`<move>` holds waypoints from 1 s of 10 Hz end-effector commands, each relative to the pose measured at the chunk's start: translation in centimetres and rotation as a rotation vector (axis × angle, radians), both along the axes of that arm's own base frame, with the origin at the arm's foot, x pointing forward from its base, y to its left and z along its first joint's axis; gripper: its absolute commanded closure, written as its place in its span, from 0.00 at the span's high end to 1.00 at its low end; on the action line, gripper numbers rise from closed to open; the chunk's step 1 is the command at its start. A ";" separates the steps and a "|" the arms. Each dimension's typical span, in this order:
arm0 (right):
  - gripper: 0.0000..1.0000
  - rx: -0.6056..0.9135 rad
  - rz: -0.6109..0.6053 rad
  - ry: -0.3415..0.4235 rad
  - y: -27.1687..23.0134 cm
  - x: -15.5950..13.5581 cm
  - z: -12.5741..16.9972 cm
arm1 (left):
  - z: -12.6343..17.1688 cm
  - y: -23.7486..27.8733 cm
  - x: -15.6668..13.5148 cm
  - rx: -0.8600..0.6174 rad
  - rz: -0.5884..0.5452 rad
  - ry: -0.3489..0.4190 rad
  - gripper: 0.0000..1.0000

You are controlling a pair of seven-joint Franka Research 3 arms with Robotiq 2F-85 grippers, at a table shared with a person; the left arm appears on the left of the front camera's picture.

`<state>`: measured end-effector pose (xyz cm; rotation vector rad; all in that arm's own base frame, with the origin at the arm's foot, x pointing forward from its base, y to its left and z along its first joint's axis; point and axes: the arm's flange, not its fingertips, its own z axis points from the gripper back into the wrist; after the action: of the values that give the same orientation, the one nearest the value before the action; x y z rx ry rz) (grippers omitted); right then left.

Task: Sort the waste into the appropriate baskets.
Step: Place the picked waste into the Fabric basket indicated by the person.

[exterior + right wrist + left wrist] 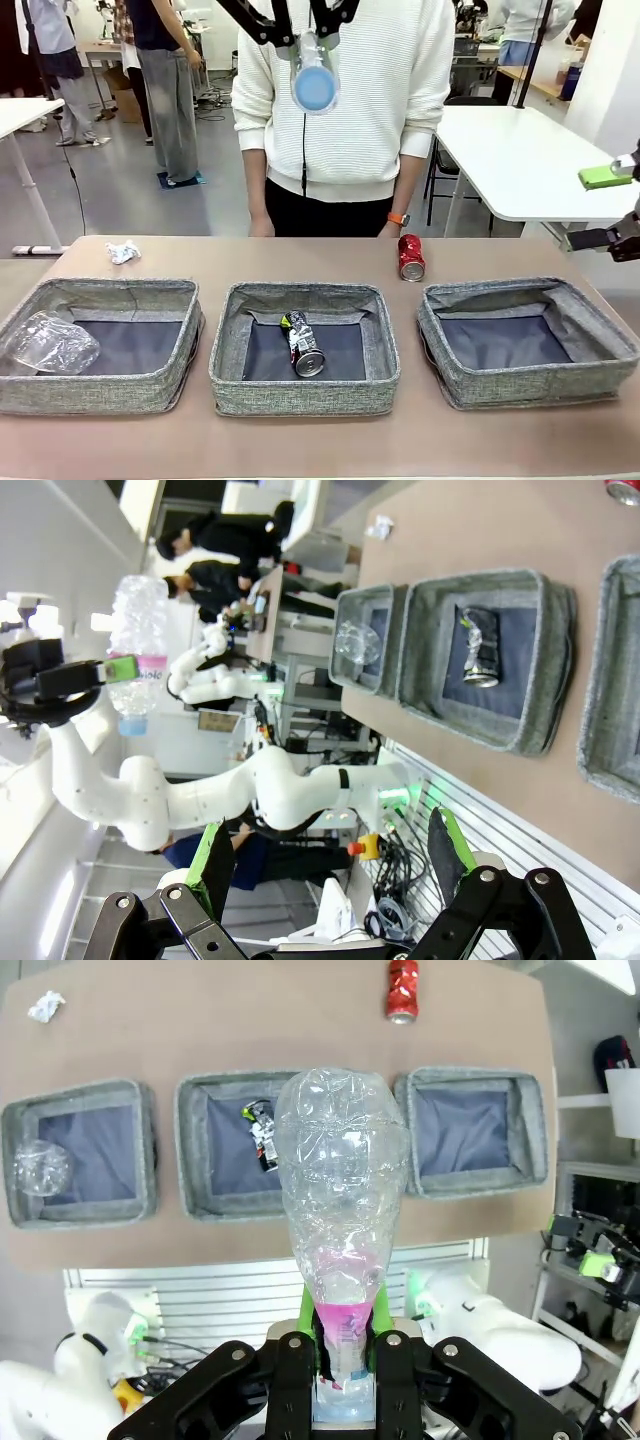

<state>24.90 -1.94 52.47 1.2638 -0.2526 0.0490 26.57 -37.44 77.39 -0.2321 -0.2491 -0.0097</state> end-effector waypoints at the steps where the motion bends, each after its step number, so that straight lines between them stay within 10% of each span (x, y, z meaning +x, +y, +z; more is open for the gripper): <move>1: 1.00 0.006 -0.005 -0.015 0.3 0.4 0.3 | -0.1 0.4 -0.2 -0.019 0.008 0.010 0.21; 10: 1.00 0.006 -0.005 -0.015 0.3 0.4 0.3 | -0.1 0.4 -0.2 -0.019 0.008 0.010 0.21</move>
<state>24.90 -1.94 52.47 1.2638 -0.2526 0.0490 26.57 -37.44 77.39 -0.2321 -0.2490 -0.0097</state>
